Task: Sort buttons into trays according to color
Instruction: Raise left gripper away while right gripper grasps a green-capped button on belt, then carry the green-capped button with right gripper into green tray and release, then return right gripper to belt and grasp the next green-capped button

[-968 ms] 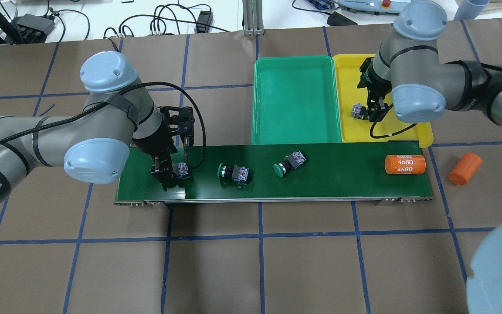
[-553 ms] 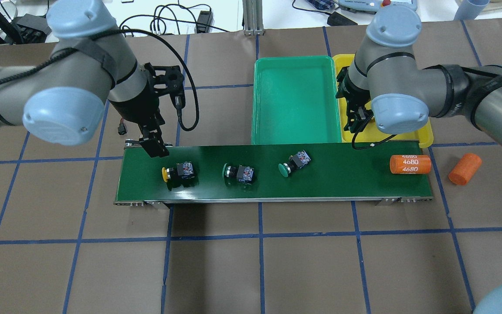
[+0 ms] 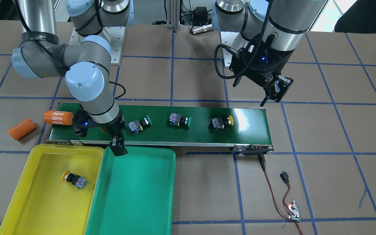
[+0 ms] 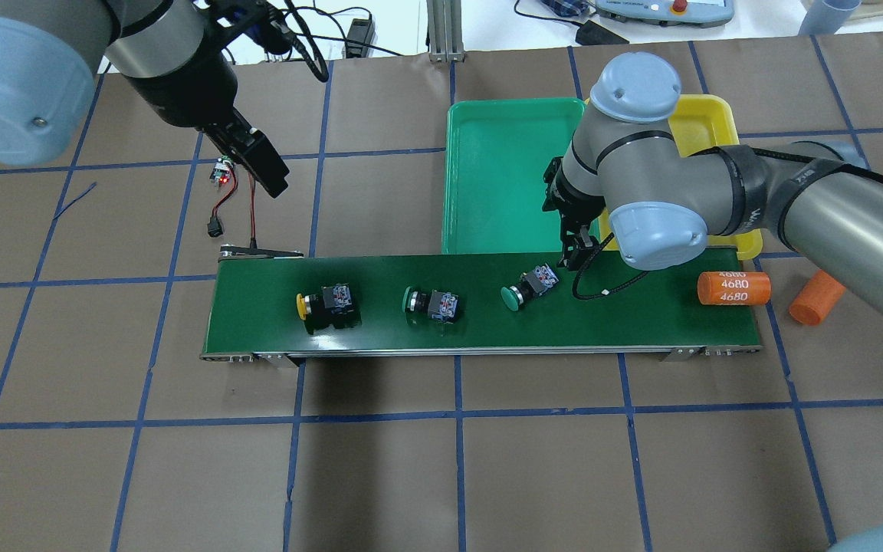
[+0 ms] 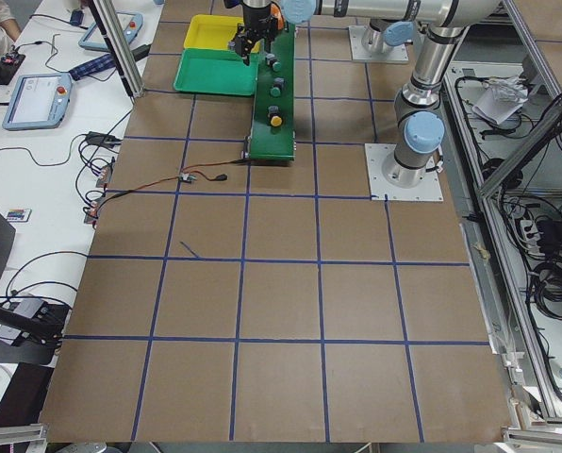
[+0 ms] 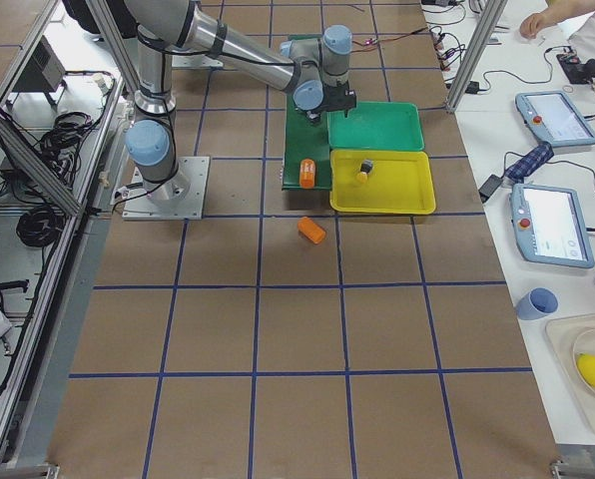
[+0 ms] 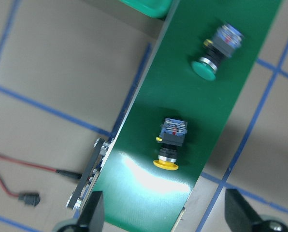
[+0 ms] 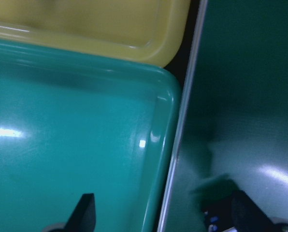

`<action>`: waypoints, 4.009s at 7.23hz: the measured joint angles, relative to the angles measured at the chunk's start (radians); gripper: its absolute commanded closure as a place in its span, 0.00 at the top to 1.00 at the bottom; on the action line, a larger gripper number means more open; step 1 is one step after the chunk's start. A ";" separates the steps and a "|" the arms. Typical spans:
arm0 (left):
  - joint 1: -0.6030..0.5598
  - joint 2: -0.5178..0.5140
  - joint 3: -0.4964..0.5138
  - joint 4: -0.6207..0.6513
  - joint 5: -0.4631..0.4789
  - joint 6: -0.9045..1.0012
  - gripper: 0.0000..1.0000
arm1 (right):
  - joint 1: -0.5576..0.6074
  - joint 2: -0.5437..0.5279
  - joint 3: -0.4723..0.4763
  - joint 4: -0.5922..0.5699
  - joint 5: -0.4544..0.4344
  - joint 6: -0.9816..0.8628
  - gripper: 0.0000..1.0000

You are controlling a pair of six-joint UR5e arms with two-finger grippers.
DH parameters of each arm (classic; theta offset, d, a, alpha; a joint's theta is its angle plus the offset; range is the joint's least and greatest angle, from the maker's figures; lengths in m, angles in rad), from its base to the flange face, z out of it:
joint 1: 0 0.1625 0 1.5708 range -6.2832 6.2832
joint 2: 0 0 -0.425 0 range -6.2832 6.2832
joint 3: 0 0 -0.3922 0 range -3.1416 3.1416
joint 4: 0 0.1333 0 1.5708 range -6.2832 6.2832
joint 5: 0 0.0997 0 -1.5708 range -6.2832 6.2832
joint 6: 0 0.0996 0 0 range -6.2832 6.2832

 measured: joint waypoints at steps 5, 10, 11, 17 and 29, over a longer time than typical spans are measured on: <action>0.043 0.037 0.022 0.003 0.015 -0.574 1.00 | 0.005 -0.041 0.049 0.032 0.002 -0.009 1.00; 0.043 0.039 0.033 0.011 0.009 -0.619 1.00 | 0.037 -0.056 0.061 0.132 0.005 -0.008 0.82; 0.043 0.040 0.028 0.013 0.008 -0.617 1.00 | 0.039 -0.056 0.075 0.139 0.002 -0.009 0.46; 0.045 0.037 0.024 0.034 0.006 -0.609 1.00 | -0.007 -0.056 -0.001 0.162 -0.011 -0.104 0.00; 0.044 0.034 0.018 0.062 0.006 -0.609 1.00 | -0.023 0.020 -0.236 0.394 0.001 -0.097 1.00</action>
